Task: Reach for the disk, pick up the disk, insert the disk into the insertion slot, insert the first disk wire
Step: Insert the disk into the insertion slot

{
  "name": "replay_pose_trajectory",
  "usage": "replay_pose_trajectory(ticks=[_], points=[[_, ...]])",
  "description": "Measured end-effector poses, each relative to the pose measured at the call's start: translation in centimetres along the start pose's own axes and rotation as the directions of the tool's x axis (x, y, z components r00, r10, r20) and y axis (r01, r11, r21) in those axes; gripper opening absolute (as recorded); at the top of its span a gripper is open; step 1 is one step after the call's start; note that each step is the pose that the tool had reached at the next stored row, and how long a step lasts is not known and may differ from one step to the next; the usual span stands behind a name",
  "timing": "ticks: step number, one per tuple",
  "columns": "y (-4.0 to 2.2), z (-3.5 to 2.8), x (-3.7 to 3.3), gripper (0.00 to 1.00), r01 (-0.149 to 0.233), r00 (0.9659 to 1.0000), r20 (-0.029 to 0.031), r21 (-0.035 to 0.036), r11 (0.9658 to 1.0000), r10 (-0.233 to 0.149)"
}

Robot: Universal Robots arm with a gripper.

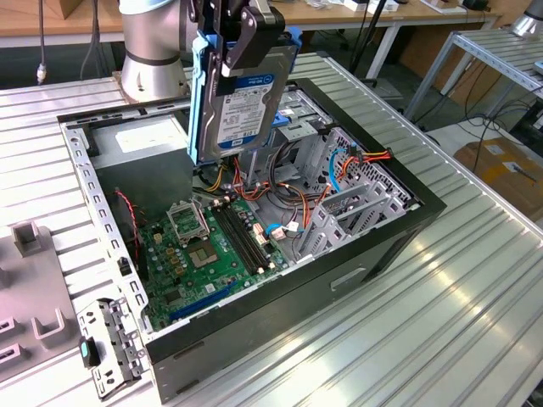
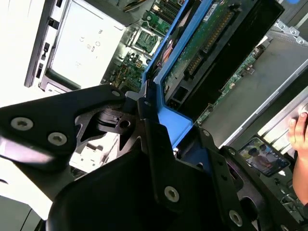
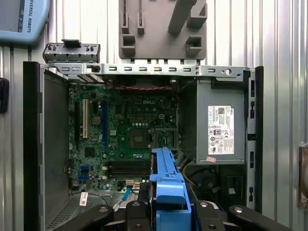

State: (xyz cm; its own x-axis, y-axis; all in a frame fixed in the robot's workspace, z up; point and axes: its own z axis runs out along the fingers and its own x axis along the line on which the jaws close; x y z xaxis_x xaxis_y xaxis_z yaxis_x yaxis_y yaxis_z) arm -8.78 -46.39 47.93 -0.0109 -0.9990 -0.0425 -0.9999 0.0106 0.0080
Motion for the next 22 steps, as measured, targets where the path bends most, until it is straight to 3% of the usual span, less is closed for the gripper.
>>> replay_pose_trajectory(ticks=[13, 22], points=[[-0.02, -0.07, 1.84, 0.37, 0.0, 1.0, 0.0, 0.0, 1.0, 0.0], [-0.05, -0.18, 4.6, 0.37, 0.0, 1.0, 0.0, 0.0, 1.0, 0.0]])
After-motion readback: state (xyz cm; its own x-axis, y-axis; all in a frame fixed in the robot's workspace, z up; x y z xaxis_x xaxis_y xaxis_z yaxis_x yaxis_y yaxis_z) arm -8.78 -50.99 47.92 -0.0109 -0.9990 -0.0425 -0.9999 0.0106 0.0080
